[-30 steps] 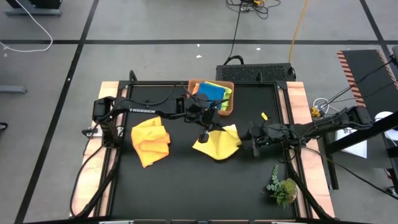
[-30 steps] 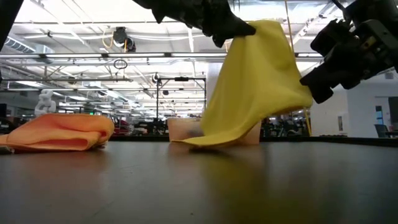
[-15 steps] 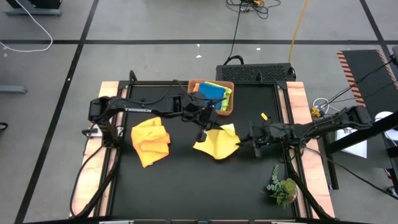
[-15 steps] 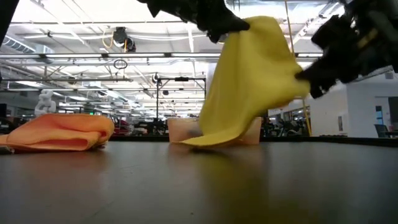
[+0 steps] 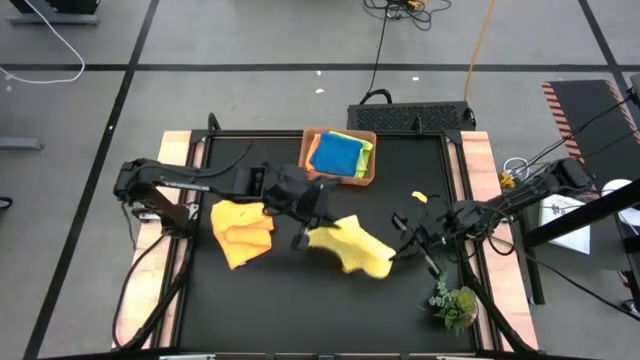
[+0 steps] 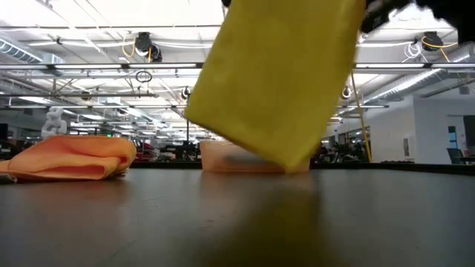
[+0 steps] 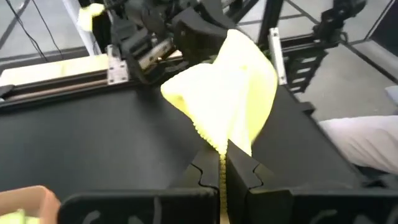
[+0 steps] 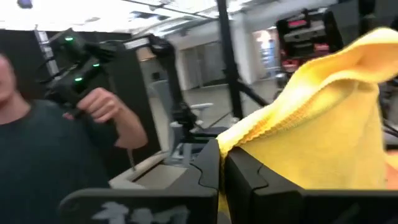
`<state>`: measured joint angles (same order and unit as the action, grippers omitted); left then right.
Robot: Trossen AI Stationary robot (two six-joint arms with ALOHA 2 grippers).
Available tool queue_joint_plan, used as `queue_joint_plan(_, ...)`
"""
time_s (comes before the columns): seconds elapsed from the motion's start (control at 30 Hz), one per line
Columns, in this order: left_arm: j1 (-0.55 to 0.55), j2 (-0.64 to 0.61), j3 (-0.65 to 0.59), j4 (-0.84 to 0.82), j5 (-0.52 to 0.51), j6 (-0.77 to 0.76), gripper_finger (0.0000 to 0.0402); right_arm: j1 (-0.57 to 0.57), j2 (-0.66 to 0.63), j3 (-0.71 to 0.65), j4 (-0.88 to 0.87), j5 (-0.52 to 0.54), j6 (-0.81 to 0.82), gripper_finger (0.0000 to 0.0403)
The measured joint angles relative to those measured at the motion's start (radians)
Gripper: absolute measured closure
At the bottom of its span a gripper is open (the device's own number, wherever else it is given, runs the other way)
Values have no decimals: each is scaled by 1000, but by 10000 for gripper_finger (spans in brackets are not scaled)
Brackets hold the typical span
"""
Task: Fold microfiber towels
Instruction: Fold the yellow microfiber towel
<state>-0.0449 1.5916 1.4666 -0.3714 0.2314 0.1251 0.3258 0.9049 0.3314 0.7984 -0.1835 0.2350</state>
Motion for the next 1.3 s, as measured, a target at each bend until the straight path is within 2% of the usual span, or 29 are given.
queue_joint_plan(0.2, -170, -36, 0, -22, -103, -85, 401, 112, 128, 172, -95, -4, -20, 402)
queue_joint_plan(0.37, -322, -44, 0, -18, -191, -157, 401, 191, 236, 283, -107, -3, -9, 402)
queue_joint_plan(0.5, -421, -44, 0, -16, -280, -224, 399, 231, 277, 317, -108, 11, 27, 403)
queue_joint_plan(0.63, -457, -45, -29, -30, -369, -260, 400, 231, 284, 318, -196, 101, 95, 403)
queue_joint_plan(0.8, -381, -45, -163, -2, -358, -328, 397, 194, 284, 317, -391, 235, 206, 403)
queue_joint_plan(0.97, -243, -44, -335, 177, -201, -341, 399, 139, 284, 317, -568, 341, 294, 403)
queue_joint_plan(1.3, 59, -40, -517, 320, -195, -147, 398, -44, 284, 317, -894, 452, 350, 403)
